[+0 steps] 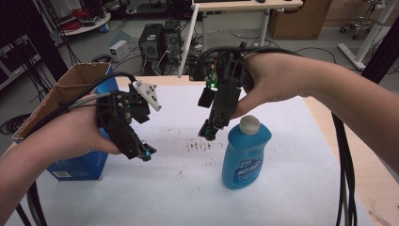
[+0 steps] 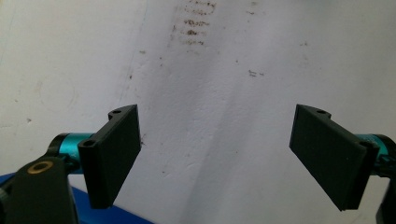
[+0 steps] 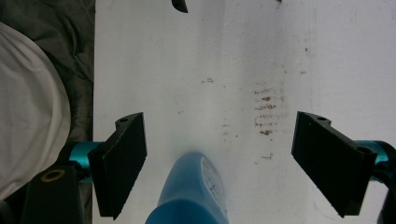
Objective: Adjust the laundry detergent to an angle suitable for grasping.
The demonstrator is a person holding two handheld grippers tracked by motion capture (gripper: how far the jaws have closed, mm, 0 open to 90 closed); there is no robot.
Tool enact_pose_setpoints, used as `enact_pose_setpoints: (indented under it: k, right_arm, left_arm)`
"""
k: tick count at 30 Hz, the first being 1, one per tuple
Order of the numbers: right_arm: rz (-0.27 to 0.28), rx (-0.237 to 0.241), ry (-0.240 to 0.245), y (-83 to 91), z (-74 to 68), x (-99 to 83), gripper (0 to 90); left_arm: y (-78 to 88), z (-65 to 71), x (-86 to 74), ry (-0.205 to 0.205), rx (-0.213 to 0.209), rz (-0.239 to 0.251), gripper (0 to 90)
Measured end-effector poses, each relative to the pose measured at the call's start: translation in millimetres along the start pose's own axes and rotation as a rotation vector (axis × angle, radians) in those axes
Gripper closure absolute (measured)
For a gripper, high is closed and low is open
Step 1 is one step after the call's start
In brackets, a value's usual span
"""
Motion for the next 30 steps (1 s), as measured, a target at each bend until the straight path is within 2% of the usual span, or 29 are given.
enact_pose_setpoints:
  k: [30]
  right_arm:
    - [0.028, -0.005, -0.011, 7.0, -0.7, 0.9, 17.3]
  left_arm:
    - [3.8, 3.0, 0.5, -0.021, 0.008, -0.001, 16.6]
Point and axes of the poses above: each handheld gripper's, and its own axes: y roughly backward along the jaws, x roughly out of its top, z roughly to its right, the point moved 9 cm from there along -y, roughly forward along the jaws, and after that the axes turned 3 degrees about -x, right-handed, at the moved point
